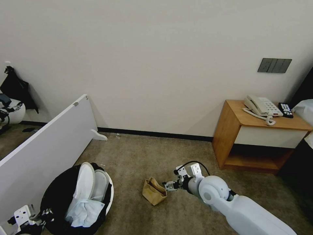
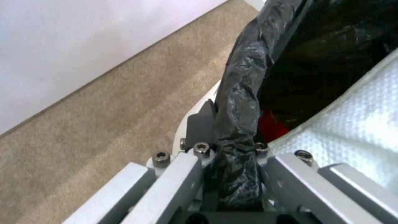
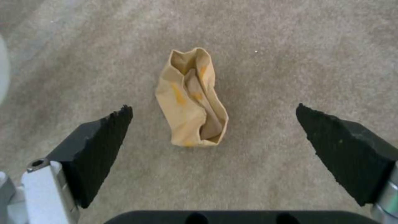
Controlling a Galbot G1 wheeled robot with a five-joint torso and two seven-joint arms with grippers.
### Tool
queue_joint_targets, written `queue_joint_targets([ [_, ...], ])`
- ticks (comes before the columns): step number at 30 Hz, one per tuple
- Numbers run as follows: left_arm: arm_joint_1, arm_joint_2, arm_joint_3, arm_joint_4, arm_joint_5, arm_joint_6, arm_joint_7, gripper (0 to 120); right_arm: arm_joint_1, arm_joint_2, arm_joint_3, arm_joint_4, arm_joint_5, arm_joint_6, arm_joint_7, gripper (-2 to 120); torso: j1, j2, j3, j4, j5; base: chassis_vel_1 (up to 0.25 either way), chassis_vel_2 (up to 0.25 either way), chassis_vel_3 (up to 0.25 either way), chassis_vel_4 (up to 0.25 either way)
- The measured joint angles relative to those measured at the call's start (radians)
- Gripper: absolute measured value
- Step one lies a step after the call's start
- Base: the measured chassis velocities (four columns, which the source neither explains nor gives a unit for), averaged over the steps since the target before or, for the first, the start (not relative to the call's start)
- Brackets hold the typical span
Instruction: Pick up the trash bin, then pick up the garbage from the floor and place it into the trash bin.
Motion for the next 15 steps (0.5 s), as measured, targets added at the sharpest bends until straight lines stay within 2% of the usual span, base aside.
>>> queue_joint_targets([
  [15, -0.001, -0.005, 0.002, 0.015, 0.016, -0.001, 0.007, 2, 0.044, 0.094, -0.076, -0.218, -0.089, 0.083, -0.090, 100, 0.000, 0.000, 0.000, 0.0000, -0.0001, 0.000, 0.000, 0.000, 0.000],
])
